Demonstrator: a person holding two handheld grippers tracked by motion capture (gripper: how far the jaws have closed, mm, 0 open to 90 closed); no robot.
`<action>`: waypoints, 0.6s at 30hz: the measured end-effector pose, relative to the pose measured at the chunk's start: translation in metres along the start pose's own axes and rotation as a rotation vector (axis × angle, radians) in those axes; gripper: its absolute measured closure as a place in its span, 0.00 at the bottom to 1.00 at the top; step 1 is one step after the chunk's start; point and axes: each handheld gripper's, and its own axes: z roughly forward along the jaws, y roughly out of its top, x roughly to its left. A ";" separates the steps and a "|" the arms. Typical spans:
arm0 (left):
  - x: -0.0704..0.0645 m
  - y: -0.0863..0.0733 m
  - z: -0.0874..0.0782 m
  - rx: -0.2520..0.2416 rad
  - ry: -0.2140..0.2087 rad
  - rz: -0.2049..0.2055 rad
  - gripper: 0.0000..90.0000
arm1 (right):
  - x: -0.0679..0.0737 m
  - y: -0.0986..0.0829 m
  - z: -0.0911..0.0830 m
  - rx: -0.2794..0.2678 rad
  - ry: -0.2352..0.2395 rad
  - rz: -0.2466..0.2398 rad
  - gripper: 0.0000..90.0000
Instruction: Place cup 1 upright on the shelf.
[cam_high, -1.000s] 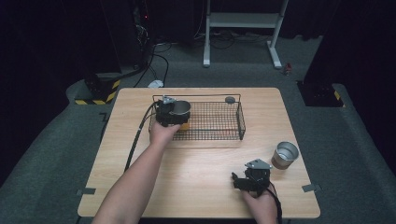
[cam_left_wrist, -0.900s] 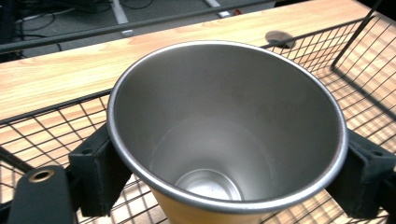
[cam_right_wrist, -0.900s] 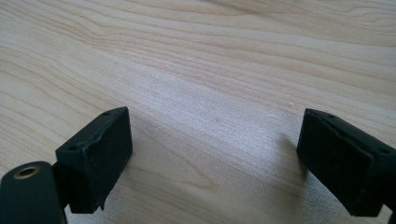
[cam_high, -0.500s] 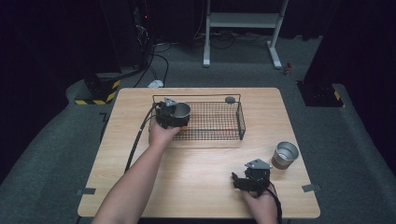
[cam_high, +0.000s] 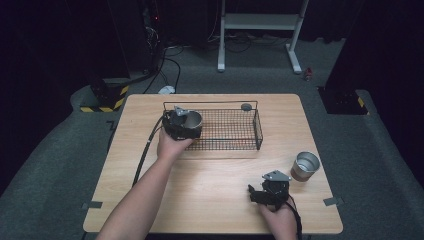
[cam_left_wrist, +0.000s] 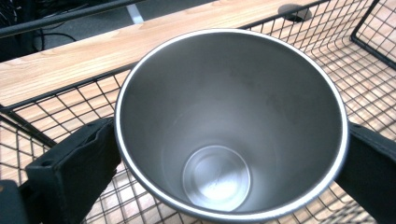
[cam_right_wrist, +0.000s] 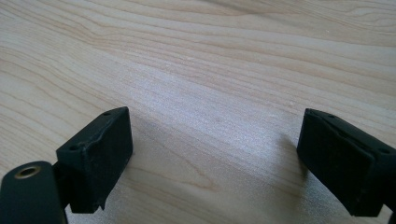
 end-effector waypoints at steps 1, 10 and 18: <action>0.000 0.000 0.000 0.000 0.000 0.000 0.00 | 0.000 0.000 0.000 0.000 0.000 0.000 0.11; 0.006 -0.006 -0.021 -0.017 -0.029 -0.032 0.00 | 0.000 0.000 0.000 0.000 0.000 0.000 0.11; 0.008 -0.018 -0.041 -0.055 -0.050 -0.028 0.00 | 0.000 0.000 0.000 0.001 0.000 0.002 0.11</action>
